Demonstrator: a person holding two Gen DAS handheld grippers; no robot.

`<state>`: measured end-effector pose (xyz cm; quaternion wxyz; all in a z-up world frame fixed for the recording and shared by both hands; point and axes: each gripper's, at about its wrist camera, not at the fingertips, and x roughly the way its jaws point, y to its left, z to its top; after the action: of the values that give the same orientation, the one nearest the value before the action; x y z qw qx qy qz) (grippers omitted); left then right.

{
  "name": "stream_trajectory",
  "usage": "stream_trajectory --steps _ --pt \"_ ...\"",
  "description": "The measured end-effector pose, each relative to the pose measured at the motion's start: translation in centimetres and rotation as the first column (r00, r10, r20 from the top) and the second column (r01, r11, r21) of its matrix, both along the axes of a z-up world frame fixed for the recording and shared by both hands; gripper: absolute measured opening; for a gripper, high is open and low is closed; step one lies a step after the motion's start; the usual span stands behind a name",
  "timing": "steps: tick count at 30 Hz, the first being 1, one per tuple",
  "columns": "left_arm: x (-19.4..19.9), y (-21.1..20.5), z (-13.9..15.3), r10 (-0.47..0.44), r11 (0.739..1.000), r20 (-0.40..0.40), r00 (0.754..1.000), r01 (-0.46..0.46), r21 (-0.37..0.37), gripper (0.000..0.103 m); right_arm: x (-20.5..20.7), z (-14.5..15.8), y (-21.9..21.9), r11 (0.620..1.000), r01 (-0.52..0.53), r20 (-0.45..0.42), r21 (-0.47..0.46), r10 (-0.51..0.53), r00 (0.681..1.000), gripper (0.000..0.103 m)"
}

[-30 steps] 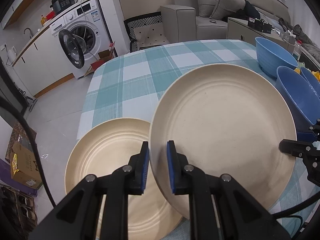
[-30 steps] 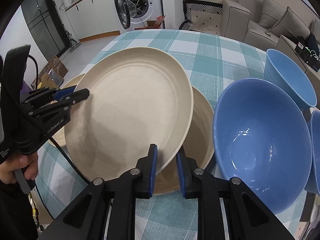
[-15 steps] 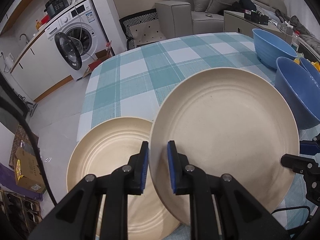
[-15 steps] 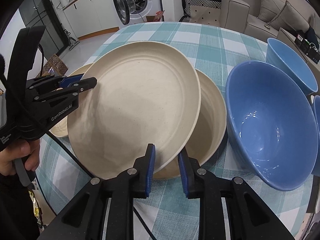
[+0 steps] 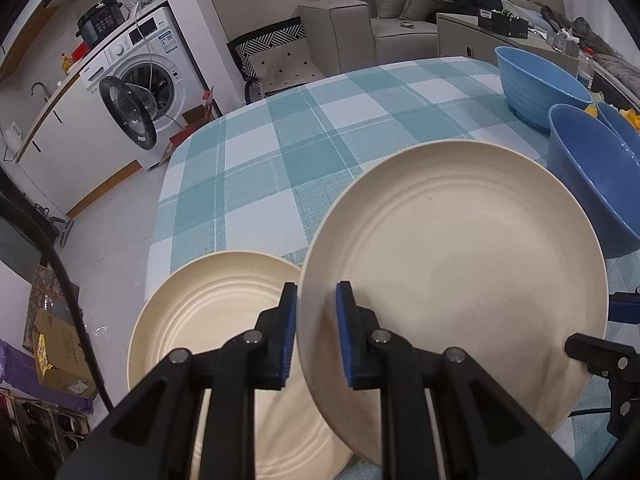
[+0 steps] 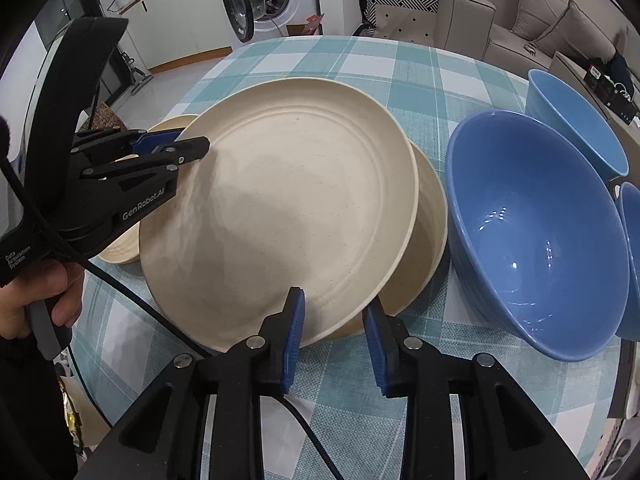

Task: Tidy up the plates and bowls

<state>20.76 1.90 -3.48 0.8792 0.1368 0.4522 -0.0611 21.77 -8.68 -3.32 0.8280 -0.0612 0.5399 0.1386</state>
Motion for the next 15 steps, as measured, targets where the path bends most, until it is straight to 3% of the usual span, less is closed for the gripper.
stream_trajectory --steps 15 --pt "1.7 -2.7 -0.4 -0.049 0.998 0.0 0.999 0.049 0.031 0.017 0.5 -0.5 -1.2 0.999 0.041 -0.025 -0.004 -0.041 0.999 0.033"
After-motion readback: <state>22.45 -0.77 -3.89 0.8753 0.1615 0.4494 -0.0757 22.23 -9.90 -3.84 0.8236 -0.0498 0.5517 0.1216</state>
